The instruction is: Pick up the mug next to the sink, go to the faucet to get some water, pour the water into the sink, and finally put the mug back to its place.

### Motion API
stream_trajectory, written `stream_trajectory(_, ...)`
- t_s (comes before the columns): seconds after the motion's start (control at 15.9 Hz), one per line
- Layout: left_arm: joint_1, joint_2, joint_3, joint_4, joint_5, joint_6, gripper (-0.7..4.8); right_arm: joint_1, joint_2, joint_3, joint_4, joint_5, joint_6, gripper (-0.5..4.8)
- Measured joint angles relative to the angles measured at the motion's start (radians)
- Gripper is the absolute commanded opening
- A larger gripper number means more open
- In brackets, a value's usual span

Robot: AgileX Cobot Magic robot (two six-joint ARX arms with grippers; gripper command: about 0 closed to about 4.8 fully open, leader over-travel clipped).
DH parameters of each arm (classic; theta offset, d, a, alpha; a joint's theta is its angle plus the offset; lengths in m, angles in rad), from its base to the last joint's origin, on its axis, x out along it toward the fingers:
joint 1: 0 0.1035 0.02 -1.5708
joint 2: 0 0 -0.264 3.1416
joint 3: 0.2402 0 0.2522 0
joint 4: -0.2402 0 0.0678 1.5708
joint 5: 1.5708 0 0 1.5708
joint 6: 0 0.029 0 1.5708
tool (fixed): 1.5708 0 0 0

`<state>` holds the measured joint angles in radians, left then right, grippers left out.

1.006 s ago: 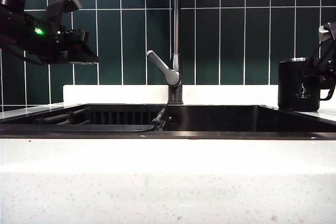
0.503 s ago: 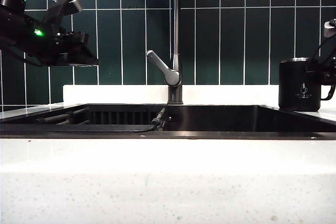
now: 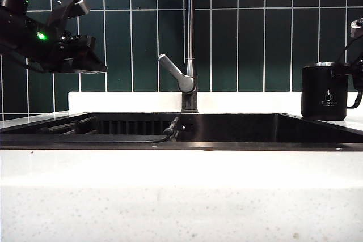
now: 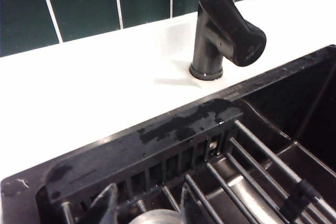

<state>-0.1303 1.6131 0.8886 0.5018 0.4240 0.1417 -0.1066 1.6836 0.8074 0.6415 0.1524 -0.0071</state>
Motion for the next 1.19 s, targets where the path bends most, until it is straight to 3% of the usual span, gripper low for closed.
stream_trajectory(0.13,0.0,0.002,0.0,-0.005,0.0,0.0,1.51,0.0,0.0,0.0,0.0,-0.002,-0.001,0.39)
stream_trajectory(0.69,0.0,0.002,0.0,-0.006,0.002,0.0,1.51,-0.001,-0.004,0.002,0.025,-0.074,-0.024,-0.01)
stream_trajectory(1.19,0.0,0.002,0.0,-0.006,0.003,0.0,1.51,-0.004,-0.021,0.003,0.049,-0.161,-0.063,-0.01)
